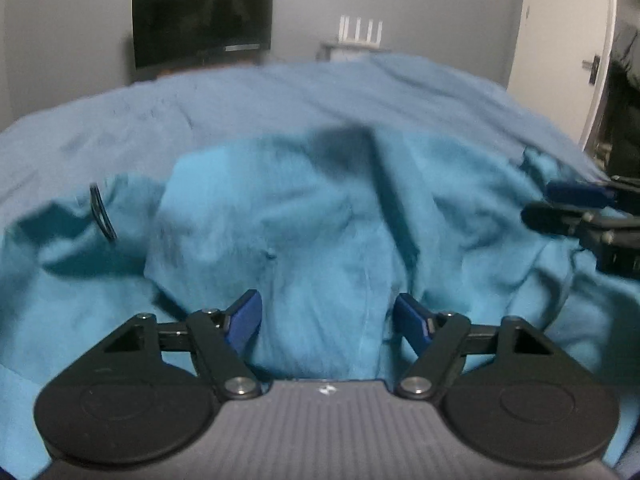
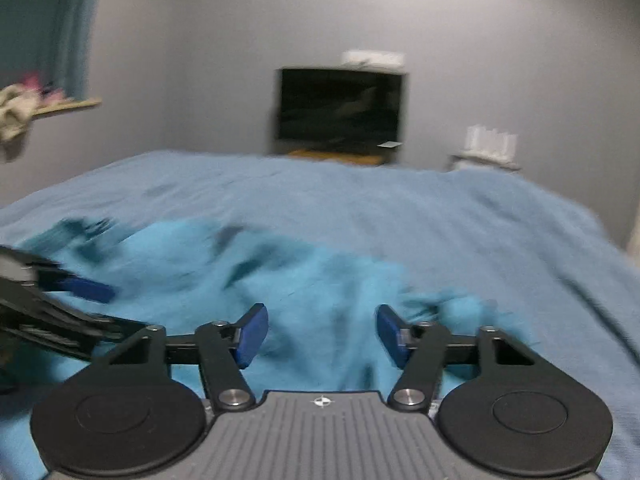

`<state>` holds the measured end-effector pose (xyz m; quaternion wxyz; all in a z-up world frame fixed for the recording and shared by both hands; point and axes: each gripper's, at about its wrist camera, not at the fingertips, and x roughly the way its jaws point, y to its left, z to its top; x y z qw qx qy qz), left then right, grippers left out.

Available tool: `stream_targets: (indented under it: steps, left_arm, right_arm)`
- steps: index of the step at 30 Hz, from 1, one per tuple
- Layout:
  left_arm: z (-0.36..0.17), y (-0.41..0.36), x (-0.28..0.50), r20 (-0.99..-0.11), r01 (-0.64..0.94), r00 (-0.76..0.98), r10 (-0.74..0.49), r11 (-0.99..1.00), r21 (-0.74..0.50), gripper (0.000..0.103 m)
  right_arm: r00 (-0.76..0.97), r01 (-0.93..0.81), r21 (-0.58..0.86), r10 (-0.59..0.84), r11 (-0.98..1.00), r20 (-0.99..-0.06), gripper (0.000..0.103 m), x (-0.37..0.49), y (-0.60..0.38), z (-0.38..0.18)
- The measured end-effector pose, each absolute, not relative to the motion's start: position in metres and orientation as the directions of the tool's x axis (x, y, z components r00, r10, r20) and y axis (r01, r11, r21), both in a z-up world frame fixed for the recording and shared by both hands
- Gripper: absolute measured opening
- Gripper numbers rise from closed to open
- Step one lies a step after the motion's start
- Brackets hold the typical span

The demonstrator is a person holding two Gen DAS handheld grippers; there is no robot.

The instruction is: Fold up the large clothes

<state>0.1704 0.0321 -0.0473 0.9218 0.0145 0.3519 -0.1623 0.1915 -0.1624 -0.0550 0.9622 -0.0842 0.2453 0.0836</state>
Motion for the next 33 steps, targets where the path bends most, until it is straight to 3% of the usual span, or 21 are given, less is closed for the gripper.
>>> stream_targets:
  steps: [2, 6, 9, 14, 18, 24, 27, 28, 30, 33]
  left_arm:
    - [-0.053, 0.032, 0.173, -0.67, 0.304, 0.686, -0.285, 0.948, -0.092, 0.073]
    - [-0.063, 0.028, 0.177, -0.695, 0.312, 0.664, -0.275, 0.947, -0.077, 0.073]
    - [-0.069, 0.025, 0.179, -0.707, 0.32, 0.655, -0.265, 0.946, -0.058, 0.073]
    - [-0.071, 0.024, 0.183, -0.706, 0.319, 0.658, -0.262, 0.946, -0.054, 0.073]
    - [-0.073, 0.025, 0.183, -0.705, 0.315, 0.658, -0.265, 0.947, -0.061, 0.074]
    - [-0.07, 0.022, 0.171, -0.704, 0.299, 0.67, -0.236, 0.953, -0.035, 0.076]
    - [-0.059, 0.019, 0.153, -0.702, 0.285, 0.679, -0.214, 0.958, -0.016, 0.076]
    - [-0.053, 0.018, 0.144, -0.7, 0.295, 0.677, -0.228, 0.955, -0.026, 0.076]
    - [-0.042, 0.014, 0.126, -0.701, 0.331, 0.66, -0.271, 0.942, -0.053, 0.076]
    - [-0.031, 0.0, 0.099, -0.713, 0.402, 0.618, -0.331, 0.912, -0.075, 0.076]
  right_arm:
    - [0.816, -0.257, -0.109, 0.155, 0.96, -0.557, 0.044, 0.201, -0.154, -0.069]
    - [0.743, -0.266, -0.124, 0.122, 0.956, -0.658, 0.042, 0.215, -0.145, -0.089]
    - [0.719, -0.235, -0.108, 0.098, 0.966, -0.687, 0.034, 0.225, -0.152, -0.094]
    - [0.718, -0.218, -0.075, 0.107, 0.973, -0.688, 0.035, 0.228, -0.157, -0.095]
    - [0.747, -0.211, -0.017, 0.149, 0.977, -0.648, 0.055, 0.211, -0.165, -0.081]
    - [0.706, -0.22, -0.089, 0.095, 0.971, -0.701, 0.056, 0.199, -0.155, -0.083]
    - [0.727, -0.206, -0.101, 0.083, 0.973, -0.681, 0.057, 0.193, -0.155, -0.084]
    - [0.739, -0.191, -0.092, 0.081, 0.977, -0.669, 0.06, 0.189, -0.156, -0.081]
    - [0.765, -0.145, -0.061, 0.073, 0.988, -0.639, 0.078, 0.178, -0.159, -0.07]
    - [0.777, -0.097, 0.012, 0.083, 0.995, -0.624, 0.077, 0.159, -0.169, -0.056]
